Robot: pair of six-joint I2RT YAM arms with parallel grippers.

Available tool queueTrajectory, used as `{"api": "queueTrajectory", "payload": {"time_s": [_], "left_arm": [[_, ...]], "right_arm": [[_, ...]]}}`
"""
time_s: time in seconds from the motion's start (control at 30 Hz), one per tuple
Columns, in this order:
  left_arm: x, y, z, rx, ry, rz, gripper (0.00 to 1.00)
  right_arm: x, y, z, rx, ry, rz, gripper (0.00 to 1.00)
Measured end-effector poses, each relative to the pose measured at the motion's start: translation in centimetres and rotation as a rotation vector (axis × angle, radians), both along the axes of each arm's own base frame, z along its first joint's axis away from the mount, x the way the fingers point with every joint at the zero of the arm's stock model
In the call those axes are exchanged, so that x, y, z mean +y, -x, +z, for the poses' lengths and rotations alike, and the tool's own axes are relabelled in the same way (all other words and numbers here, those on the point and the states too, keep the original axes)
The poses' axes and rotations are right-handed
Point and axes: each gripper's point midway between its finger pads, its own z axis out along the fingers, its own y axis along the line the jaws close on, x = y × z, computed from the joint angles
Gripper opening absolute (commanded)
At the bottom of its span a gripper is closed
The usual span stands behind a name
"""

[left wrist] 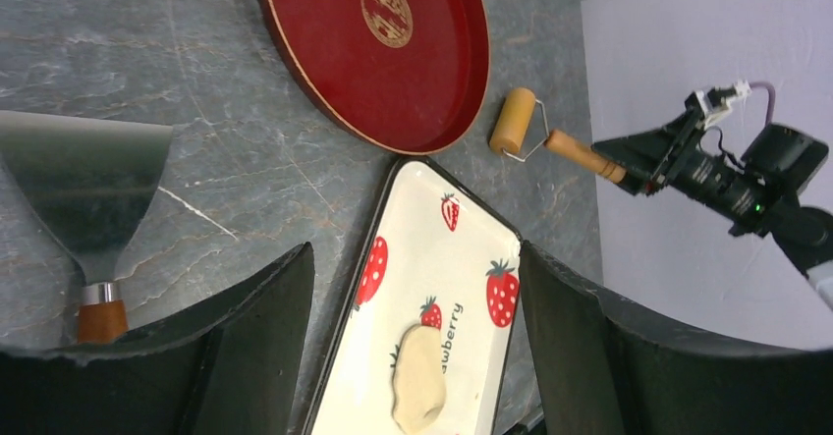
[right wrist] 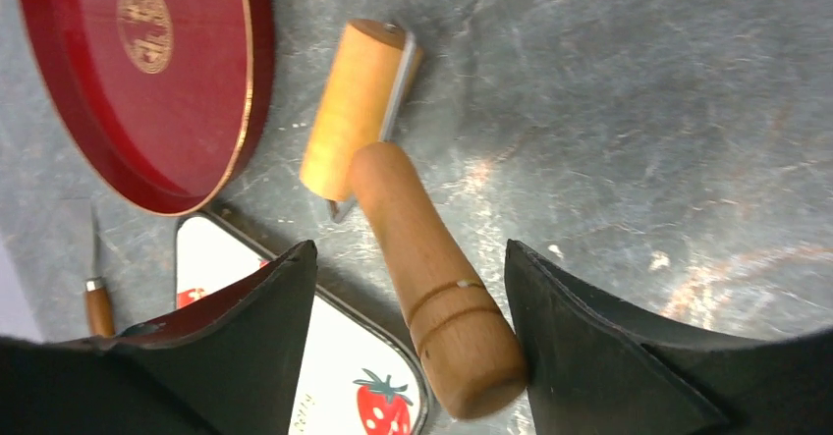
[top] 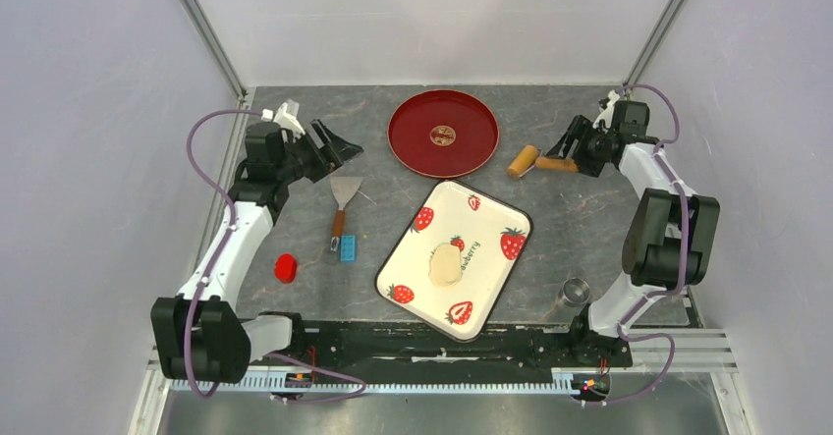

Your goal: Roll out the dumpling wrappers from the dough

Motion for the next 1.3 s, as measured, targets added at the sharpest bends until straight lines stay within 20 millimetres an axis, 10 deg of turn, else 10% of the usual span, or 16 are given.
{"api": "queueTrajectory", "payload": {"time_s": [0.67,1.0,1.1,1.3], "left_arm": [[2.8,-1.1,-1.9,0.028,0.14,0.093,0.8],[2.4,-2.8,-5.8,0.189,0.081,0.007,0.8],[2.1,-3.0,-7.5,0.238,0.071,-0.014,0.8],[0.8,-2.4,-10.4,0.341,0.077,-0.052,0.8]], "right_arm": [[-2.2,8.2,2.9,0.116,0.211,-0.044,0.9],[0.6,19.4,-0.2,0.427,0.171,0.02,0.67],[1.9,21.9,0.1,0.44,0.186,0.06,0.38],[4.9,26.8,-2.2,0.531,0.192,0.144,0.38]]}}
